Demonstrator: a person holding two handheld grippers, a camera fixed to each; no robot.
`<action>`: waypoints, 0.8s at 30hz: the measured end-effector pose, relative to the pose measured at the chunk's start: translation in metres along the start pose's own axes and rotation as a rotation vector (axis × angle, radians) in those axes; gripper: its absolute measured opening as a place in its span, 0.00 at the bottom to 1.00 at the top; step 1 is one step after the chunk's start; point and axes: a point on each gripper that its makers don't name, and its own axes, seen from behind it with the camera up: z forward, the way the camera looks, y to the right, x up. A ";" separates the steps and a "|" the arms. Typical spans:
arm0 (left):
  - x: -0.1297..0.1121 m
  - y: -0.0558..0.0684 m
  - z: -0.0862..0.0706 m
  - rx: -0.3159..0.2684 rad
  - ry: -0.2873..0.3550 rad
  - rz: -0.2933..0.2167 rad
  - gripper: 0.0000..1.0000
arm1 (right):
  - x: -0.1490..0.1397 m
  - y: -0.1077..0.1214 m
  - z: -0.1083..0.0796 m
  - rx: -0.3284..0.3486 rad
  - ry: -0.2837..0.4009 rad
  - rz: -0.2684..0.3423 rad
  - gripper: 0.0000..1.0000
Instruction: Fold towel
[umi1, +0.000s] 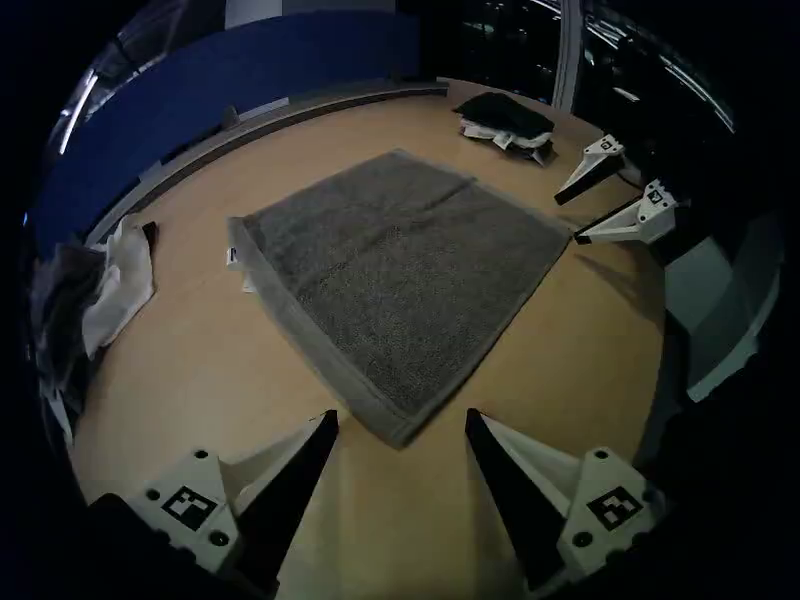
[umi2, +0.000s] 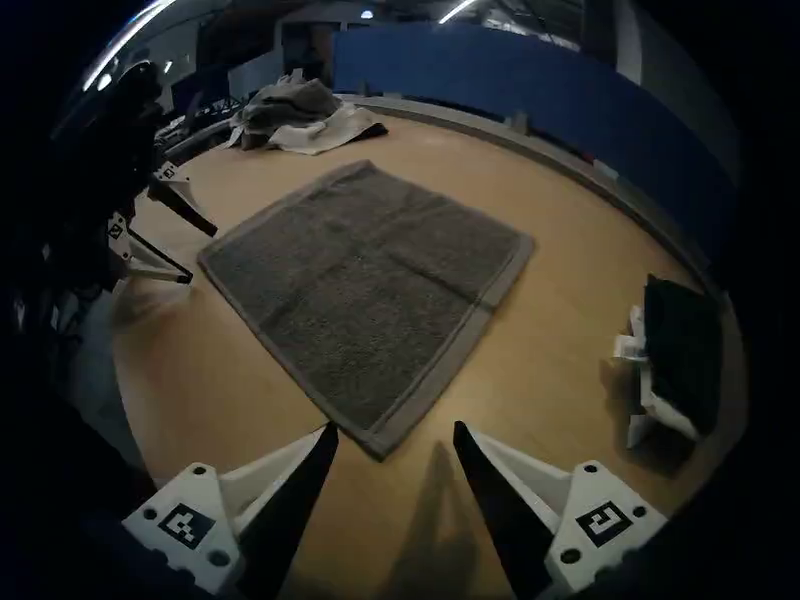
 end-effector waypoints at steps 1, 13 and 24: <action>0.000 -0.001 0.000 0.004 -0.001 -0.001 0.95 | 0.000 -0.001 0.000 0.002 0.000 -0.003 0.87; -0.003 -0.002 0.002 -0.002 -0.014 -0.005 0.82 | -0.002 -0.004 0.001 0.015 -0.012 -0.007 0.68; -0.004 -0.005 0.000 0.010 -0.022 0.001 0.64 | -0.009 -0.008 0.004 0.040 -0.035 0.005 0.45</action>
